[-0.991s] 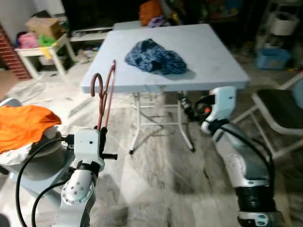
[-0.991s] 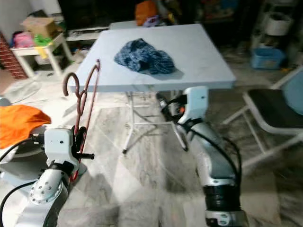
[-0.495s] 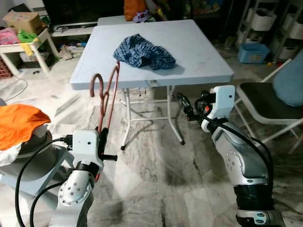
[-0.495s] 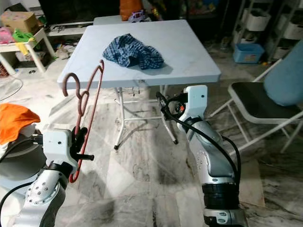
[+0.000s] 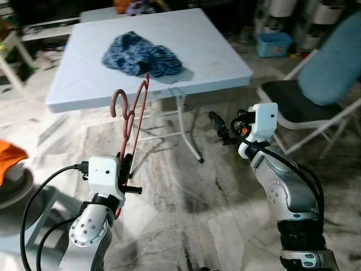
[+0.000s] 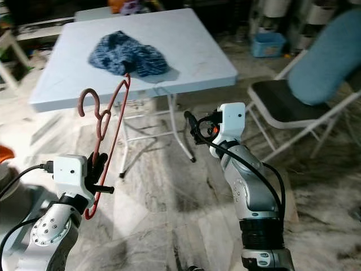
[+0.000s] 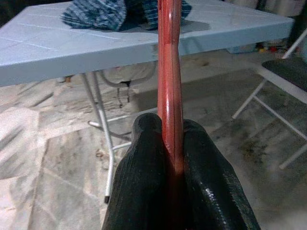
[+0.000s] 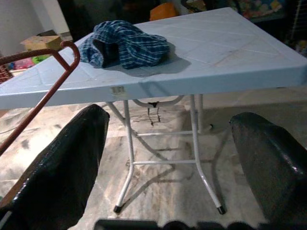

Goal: Hang hanger

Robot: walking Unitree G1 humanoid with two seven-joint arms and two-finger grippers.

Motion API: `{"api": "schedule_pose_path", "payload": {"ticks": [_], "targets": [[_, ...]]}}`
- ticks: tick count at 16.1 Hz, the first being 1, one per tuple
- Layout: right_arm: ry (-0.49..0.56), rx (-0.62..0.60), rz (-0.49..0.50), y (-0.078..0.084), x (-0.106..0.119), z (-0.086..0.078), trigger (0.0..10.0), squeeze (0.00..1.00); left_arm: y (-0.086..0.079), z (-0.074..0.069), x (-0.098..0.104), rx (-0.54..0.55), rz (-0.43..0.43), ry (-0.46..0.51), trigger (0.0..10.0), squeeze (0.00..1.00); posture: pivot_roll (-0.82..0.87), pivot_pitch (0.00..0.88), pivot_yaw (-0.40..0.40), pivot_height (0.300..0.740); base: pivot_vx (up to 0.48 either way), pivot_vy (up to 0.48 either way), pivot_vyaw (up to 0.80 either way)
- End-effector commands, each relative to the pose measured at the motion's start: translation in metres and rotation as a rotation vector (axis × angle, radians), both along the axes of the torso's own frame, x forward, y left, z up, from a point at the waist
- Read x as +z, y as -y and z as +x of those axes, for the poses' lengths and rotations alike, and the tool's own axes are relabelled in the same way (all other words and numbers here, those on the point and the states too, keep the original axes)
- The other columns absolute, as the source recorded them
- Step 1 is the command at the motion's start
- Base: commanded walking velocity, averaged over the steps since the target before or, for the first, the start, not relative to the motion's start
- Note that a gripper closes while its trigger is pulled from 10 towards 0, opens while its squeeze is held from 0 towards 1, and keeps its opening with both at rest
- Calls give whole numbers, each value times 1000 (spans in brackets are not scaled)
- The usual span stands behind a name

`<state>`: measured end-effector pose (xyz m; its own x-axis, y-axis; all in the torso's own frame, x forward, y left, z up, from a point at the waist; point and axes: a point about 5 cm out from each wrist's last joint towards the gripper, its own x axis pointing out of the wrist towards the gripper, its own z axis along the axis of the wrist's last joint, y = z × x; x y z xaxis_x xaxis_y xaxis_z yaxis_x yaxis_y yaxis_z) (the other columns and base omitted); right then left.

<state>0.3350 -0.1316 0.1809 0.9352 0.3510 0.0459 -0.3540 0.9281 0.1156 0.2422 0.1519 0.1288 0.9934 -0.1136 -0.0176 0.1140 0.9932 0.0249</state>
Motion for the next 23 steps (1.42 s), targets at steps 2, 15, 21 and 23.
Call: {"api": "schedule_pose_path", "payload": {"ticks": [2, 15, 21, 23], "targets": [[-8, 2, 0, -2, -1, 0, 10000, 0, -2, -2, 1, -11, 1, 4, 10000, 0, -12, 95, 45, 740, 0, 0, -800], [178, 226, -465, 28, 20, 14, 10000, 0, -11, -15, -25, -391, 132, -244, 10000, 0, -11, 102, 40, 740, 0, 0, -278], [194, 684, -796, 34, 13, 11, 10000, 0, -25, -12, -7, -634, 295, -174, 10000, 0, -1, 98, 46, 740, 0, 0, 0], [149, 833, -810, 33, 13, 8, 10000, 0, -22, -20, -7, -743, 313, -199, 10000, 0, -2, 95, 52, 740, 0, 0, 0]]}}
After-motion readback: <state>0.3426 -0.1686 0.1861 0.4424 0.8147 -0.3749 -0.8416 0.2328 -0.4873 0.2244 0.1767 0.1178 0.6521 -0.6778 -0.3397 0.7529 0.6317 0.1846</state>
